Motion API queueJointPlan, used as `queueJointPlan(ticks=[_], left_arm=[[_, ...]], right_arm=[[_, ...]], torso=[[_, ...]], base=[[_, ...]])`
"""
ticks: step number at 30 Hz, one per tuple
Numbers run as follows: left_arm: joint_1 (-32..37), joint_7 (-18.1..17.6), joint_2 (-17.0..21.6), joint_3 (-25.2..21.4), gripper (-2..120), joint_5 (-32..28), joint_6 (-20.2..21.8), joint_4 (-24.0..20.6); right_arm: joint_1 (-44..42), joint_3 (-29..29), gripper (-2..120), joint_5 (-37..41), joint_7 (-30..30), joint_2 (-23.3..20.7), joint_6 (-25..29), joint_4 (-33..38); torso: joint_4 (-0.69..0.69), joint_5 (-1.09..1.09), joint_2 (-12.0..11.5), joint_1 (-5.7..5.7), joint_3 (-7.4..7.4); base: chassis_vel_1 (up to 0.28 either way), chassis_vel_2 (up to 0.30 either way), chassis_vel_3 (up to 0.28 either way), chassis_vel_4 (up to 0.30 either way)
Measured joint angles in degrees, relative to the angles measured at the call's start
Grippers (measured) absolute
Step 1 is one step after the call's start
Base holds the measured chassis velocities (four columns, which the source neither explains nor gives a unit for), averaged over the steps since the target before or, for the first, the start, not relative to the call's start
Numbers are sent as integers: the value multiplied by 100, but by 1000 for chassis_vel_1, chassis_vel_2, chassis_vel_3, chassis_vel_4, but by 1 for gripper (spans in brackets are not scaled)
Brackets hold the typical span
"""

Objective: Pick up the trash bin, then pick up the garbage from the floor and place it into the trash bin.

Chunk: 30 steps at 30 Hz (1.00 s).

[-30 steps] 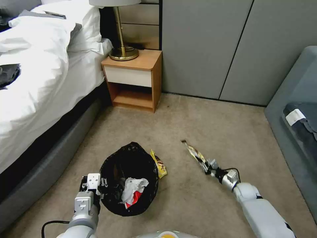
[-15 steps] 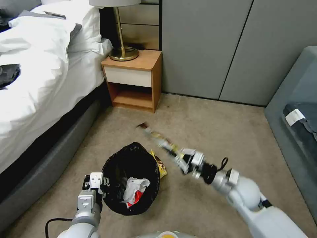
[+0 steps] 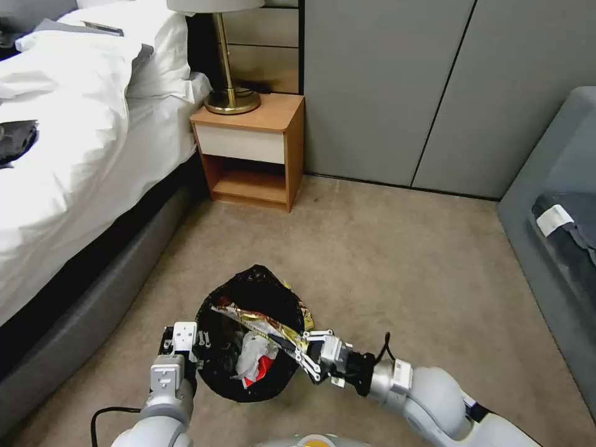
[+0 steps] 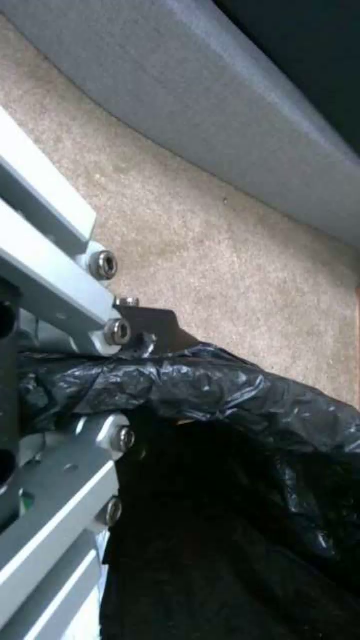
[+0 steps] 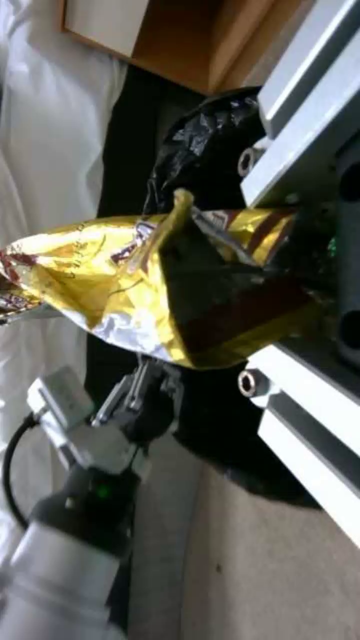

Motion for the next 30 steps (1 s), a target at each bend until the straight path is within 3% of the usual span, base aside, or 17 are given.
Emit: queueJointPlan(ticks=[14, 21, 23, 27, 30], left_arm=[[33, 0, -20, 1, 3, 7, 0, -49], [24, 0, -20, -1, 3, 9, 0, -49], [15, 0, -18, 1, 3, 9, 1, -49], [3, 0, -12, 1, 3, 8, 7, -47], [-22, 0, -2, -5, 3, 1, 17, -30]], right_arm=[[723, -446, 0, -23, 380, 299, -272, -461], [756, -503, 18, -101, 452, 293, -322, -455], [734, -510, 33, -130, 464, 273, -328, -426], [693, -511, 41, -148, 468, 240, -329, -373], [654, -508, 55, -177, 470, 199, -329, -310]], torso=[[0, 0, 0, 0, 0], [-1, 0, 0, 0, 0], [0, -1, 0, 0, 0], [0, 0, 0, 0, 0], [-1, 0, 0, 0, 0]], base=[[0, 0, 0, 0], [0, 0, 0, 0], [0, 0, 0, 0], [0, 0, 0, 0], [0, 0, 0, 0]])
